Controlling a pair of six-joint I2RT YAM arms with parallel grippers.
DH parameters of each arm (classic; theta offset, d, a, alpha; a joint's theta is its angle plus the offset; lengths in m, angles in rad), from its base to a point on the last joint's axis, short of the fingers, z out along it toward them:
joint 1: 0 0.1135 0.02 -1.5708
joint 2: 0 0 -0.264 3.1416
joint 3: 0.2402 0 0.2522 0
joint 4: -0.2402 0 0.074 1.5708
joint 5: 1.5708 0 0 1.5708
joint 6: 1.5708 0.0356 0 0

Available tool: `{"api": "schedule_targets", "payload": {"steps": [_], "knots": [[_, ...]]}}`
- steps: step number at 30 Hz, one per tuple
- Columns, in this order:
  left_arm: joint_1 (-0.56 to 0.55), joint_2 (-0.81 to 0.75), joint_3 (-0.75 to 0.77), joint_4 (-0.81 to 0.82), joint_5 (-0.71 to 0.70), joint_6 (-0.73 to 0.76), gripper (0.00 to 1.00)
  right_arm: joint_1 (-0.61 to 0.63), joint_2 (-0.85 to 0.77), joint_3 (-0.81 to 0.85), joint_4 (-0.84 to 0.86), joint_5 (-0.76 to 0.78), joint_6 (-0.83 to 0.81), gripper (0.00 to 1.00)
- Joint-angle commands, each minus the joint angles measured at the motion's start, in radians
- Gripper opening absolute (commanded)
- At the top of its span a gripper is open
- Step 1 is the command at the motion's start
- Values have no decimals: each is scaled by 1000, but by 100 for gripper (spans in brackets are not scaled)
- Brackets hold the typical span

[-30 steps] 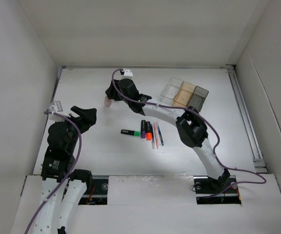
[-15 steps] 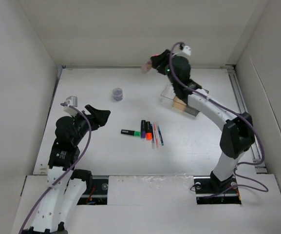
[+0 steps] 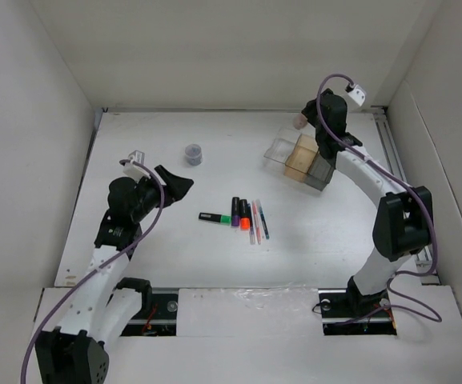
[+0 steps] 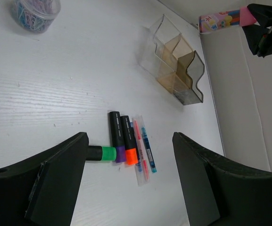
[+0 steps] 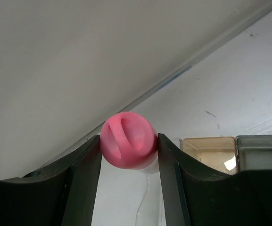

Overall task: Sort the stationery into containers
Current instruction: Place the stationery in the storage box.

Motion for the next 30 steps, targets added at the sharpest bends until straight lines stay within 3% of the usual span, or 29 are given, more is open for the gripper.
{"api": "schedule_targets", "payload": {"steps": [1, 4, 8, 9, 11, 20, 30], "knots": [[-4, 58, -18, 145, 19, -28, 70, -15, 2, 19, 7, 84, 13, 14], [-4, 93, -53, 217, 19, -54, 70, -24, 2, -3, 7, 109, 13, 14], [-196, 214, -28, 236, -180, -23, 71, -34, 2, -56, -2, 109, 31, 13], [-293, 233, -28, 245, -270, -11, 72, -34, 2, -67, -2, 121, 43, 13], [-349, 259, -5, 262, -306, -2, 72, -34, 2, -101, -2, 121, 54, 13], [-358, 167, -29, 374, -372, 37, 72, 14, 58, -113, -34, 162, 60, 11], [-358, 6, -100, 396, -518, 110, 79, 46, 215, 100, -214, 285, 45, 12]]}}
